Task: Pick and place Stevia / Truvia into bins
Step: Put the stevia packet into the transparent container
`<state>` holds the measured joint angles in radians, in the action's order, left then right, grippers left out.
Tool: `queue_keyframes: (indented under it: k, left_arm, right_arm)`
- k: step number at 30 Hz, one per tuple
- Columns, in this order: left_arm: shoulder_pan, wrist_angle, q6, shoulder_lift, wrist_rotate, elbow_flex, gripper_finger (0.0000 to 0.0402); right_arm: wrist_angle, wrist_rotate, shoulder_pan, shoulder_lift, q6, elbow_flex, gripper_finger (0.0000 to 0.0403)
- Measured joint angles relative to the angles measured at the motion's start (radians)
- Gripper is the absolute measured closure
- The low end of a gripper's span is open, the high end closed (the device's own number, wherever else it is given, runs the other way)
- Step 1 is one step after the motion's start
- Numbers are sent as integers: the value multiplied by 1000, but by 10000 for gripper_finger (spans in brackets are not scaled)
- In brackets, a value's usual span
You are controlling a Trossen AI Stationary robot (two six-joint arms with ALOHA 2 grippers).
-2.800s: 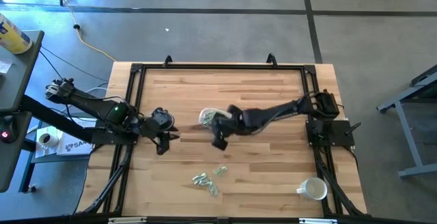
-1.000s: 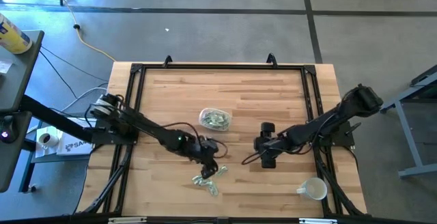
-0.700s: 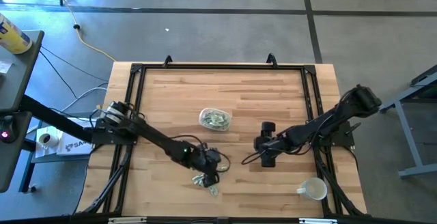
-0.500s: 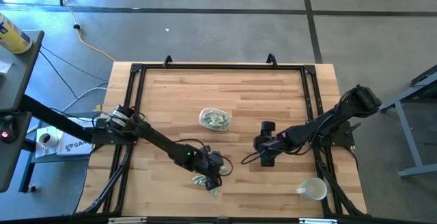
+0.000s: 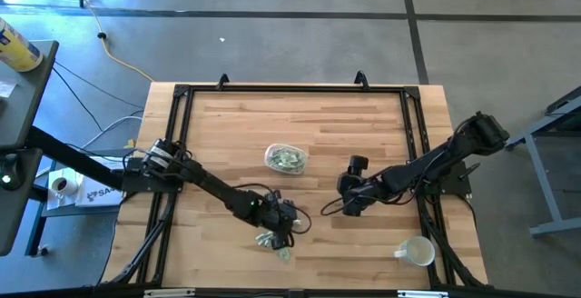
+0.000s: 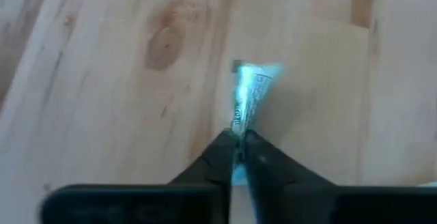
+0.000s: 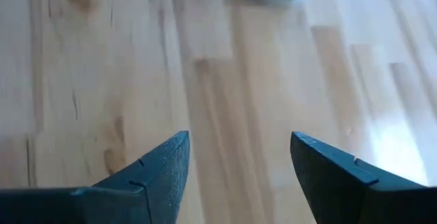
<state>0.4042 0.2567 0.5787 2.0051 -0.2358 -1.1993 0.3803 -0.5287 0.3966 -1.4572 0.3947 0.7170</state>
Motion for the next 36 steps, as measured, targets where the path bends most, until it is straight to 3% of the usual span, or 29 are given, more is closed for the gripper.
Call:
queue_keyframes:
  k: [4, 10, 15, 18, 22, 29, 36]
  left_arm:
    - [-44, 50, -18, -50, -7, 7, 380]
    - [-155, 282, -66, -194, -50, -73, 361]
    - [-239, 442, -240, -296, -66, -190, 380]
    - [-307, 485, -359, -328, -56, -205, 380]
    - [-428, 504, -504, -318, 36, -168, 371]
    - [-597, 384, -666, -283, 213, -65, 379]
    - [-650, 318, -707, -277, 327, 15, 369]
  right_arm:
    - [-15, -43, -44, 59, -35, 0, 158]
    - [-24, -45, -163, 167, -99, 0, 158]
    - [-56, -33, -247, 231, -174, 0, 158]
    - [-74, 29, -286, 235, -220, 1, 158]
    - [-124, 126, -322, 209, -259, 1, 158]
    - [-204, 118, -394, 159, -176, 2, 158]
    - [-236, 129, -438, 122, -131, 2, 158]
